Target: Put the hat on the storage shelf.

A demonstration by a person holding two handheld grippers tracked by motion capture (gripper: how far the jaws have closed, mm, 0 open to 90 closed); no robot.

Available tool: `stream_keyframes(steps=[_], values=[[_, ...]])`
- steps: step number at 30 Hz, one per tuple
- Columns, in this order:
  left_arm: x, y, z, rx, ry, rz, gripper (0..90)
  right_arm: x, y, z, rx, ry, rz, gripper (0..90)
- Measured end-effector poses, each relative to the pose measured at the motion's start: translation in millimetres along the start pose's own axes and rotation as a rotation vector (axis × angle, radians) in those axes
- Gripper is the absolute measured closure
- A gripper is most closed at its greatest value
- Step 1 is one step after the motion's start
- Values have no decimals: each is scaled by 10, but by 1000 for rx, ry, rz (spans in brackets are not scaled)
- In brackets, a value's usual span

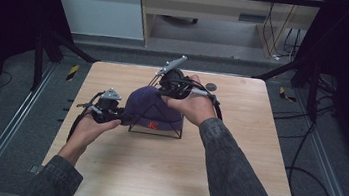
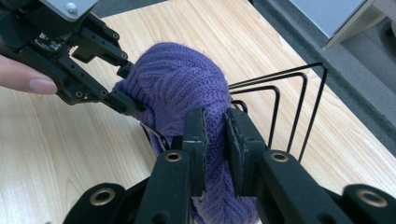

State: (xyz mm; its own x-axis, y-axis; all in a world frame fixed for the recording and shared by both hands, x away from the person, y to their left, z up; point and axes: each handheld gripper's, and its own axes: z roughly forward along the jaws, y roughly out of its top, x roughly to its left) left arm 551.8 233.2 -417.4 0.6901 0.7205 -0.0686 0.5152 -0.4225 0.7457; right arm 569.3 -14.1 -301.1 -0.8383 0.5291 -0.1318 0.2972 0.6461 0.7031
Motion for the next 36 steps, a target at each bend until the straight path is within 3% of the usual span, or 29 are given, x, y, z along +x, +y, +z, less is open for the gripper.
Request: stream_keyframes(steps=[7, 18, 27, 32, 36], values=[[7, -15, 3, 5, 2, -4, 568, 34, -17, 75, 23, 4, -9, 790], [16, -26, -18, 10, 10, 4, 581, 40, -7, 69, 12, 5, -3, 788], [19, -65, -123, 10, 39, 33, 561, 28, -70, 33, 7, 2, 8, 779], [-2, -88, -185, -3, 51, 22, 524, 36, -148, 3, 3, -4, 21, 748], [-79, -108, -229, -4, 69, 26, 440, 40, -231, -50, -8, -17, 42, 707]])
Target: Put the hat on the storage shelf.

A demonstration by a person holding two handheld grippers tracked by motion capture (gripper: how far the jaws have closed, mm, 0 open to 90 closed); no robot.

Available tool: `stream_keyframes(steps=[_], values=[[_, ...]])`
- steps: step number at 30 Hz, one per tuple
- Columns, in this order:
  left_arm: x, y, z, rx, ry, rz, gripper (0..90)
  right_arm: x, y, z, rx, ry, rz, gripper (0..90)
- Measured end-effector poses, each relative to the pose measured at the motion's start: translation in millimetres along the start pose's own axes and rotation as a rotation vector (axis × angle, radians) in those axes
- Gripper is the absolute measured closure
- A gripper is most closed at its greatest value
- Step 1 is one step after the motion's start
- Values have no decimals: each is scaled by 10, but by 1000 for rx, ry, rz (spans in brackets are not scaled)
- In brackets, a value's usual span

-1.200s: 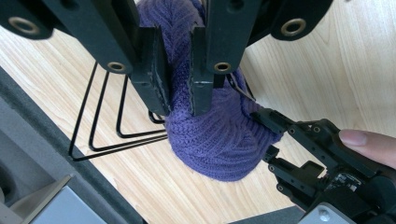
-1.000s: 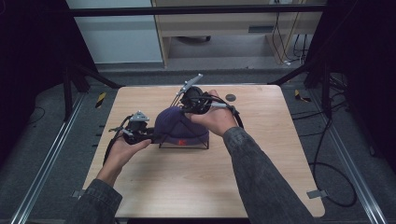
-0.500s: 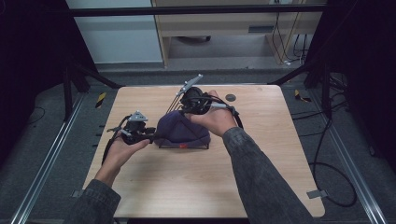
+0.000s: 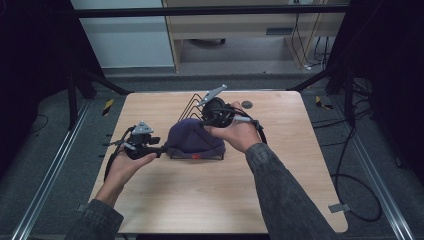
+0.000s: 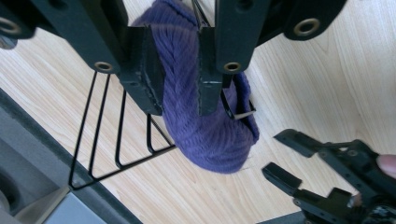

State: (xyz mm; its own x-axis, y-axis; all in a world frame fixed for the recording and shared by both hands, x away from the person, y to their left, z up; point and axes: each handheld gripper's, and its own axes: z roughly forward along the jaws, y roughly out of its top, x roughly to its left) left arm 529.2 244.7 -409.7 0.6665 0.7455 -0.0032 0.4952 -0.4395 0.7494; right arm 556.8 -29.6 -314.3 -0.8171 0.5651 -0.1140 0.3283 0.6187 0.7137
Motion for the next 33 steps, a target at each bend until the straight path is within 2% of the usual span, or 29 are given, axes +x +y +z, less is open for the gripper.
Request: stream_keyframes(steps=[2, 3, 8, 10, 11, 15, 19, 21, 24, 29, 30, 33], values=[[-36, -14, -23, 2, 8, -1, 370, 0, -64, -52, -10, -18, 11, 631], [-50, -21, -33, 6, 11, -2, 370, 0, -64, -52, -10, -18, 11, 631], [-99, -50, -74, 16, 25, -20, 244, -16, -141, -163, -26, -56, 28, 495], [-104, -69, -93, 13, 34, -26, 182, -35, -185, -252, -45, -79, 43, 400], [-102, -82, -101, 12, 43, -36, 182, -35, -185, -252, -45, -79, 43, 400], [-75, -140, -127, 20, 53, -64, 124, -81, -285, -352, -52, -112, 60, 294], [-58, -184, -168, 10, 45, -61, 97, -150, -423, -425, -70, -145, 88, 200], [-51, -205, -193, 6, 46, -60, 92, -192, -494, -449, -70, -185, 110, 135], [-32, -234, -229, 1, 50, -60, 72, -277, -641, -515, -86, -220, 155, 90], [-11, -273, -260, -1, 51, -60, 65, -337, -791, -594, -100, -229, 182, 79], [-10, -280, -266, -1, 51, -61, 63, -363, -875, -631, -103, -237, 196, 69], [-7, -296, -280, -6, 48, -61, 60, -407, -965, -667, -100, -241, 197, 58]])
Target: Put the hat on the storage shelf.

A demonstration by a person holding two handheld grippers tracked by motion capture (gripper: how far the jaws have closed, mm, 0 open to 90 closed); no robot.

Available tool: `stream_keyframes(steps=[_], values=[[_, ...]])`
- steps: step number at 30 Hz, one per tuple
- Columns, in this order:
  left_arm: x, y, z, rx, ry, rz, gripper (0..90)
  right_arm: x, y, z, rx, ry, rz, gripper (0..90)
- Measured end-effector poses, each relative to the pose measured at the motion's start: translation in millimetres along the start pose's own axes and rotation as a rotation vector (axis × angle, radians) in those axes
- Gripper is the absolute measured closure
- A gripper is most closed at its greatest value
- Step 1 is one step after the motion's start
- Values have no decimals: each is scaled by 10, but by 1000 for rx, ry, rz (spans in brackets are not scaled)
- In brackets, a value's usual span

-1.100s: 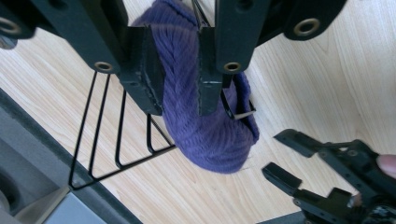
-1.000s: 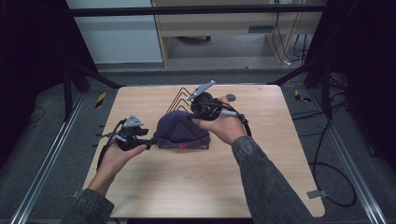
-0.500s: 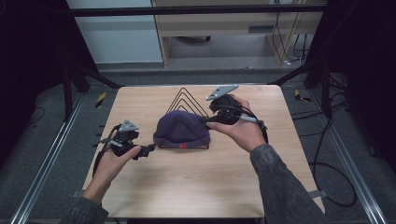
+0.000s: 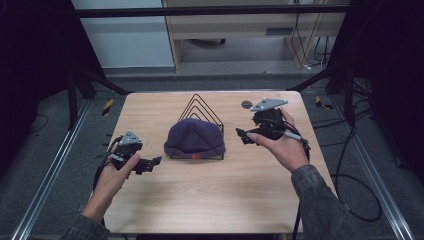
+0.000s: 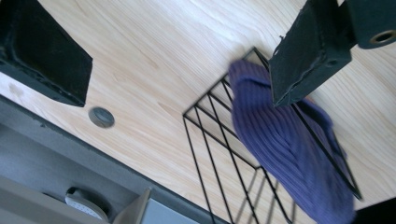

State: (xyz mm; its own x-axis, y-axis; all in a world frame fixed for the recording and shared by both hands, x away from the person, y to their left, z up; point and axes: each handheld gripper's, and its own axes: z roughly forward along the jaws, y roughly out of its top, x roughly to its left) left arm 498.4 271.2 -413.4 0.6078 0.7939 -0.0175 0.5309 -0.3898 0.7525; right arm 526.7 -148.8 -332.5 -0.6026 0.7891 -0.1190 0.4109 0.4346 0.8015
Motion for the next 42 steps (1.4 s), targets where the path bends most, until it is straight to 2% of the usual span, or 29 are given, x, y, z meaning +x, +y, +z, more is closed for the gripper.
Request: stream_keyframes(steps=[8, 15, 16, 17, 25, 28, 36, 40, 42], values=[[23, -42, -24, 7, 20, 13, 59, -267, -364, -98, 7, -5, 66, 60], [44, -94, -22, 12, 19, 21, 59, -390, -664, -113, 41, -24, 91, 86], [48, -102, -18, 12, 17, 21, 59, -416, -746, -120, 44, -27, 106, 92], [57, -108, -17, 19, 16, 25, 59, -416, -746, -120, 44, -27, 106, 92], [83, -171, 10, 30, 14, 27, 60, -486, -1120, -60, 88, -41, 146, 105], [90, -206, 32, 37, 12, 26, 60, -491, -1190, -37, 88, -44, 152, 106], [143, -341, 109, 65, 9, 17, 57, -451, -1456, 52, 126, -34, 174, 115], [160, -423, 153, 85, 5, 12, 56, -396, -1648, 130, 154, -17, 191, 119], [159, -459, 178, 96, 4, 12, 56, -384, -1677, 142, 160, -17, 191, 119]])
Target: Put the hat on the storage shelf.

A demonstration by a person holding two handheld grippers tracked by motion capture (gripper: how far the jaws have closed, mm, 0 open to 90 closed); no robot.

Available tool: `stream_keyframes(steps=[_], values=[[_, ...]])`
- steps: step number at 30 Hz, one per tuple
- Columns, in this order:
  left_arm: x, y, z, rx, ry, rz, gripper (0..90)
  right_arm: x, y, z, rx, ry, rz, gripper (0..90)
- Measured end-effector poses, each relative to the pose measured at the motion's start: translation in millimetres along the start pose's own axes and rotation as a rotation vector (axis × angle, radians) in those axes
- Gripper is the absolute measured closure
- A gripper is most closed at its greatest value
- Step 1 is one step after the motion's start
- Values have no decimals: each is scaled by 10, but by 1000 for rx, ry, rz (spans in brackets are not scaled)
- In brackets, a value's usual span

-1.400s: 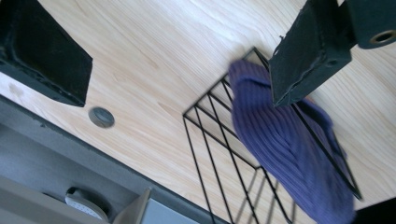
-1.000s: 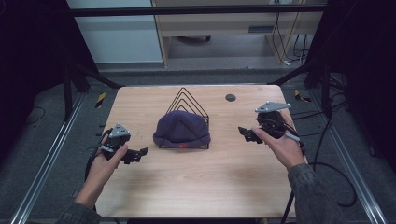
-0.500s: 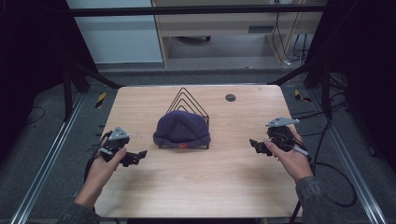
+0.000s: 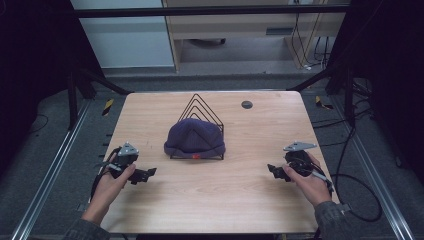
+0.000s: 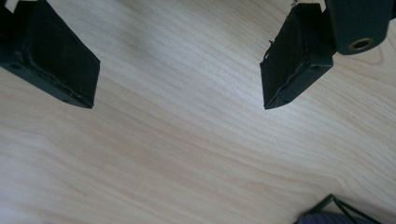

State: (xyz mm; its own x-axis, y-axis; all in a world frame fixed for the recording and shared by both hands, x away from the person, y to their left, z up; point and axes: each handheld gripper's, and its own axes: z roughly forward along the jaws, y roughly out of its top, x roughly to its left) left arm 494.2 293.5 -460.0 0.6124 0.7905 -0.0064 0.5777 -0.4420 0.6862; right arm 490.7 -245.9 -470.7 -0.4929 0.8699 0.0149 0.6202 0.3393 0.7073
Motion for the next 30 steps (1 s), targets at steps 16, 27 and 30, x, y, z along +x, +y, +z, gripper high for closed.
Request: stream_keyframes(steps=[16, 27, 30], values=[[52, -205, 212, 80, 4, -39, 52, 150, -129, 226, 11, 34, 40, 119], [51, -235, 277, 73, 14, -45, 32, 167, -152, 319, 18, 7, 49, 113], [31, -241, 292, 72, 23, -33, 18, 169, -159, 324, 8, 3, 52, 110]])
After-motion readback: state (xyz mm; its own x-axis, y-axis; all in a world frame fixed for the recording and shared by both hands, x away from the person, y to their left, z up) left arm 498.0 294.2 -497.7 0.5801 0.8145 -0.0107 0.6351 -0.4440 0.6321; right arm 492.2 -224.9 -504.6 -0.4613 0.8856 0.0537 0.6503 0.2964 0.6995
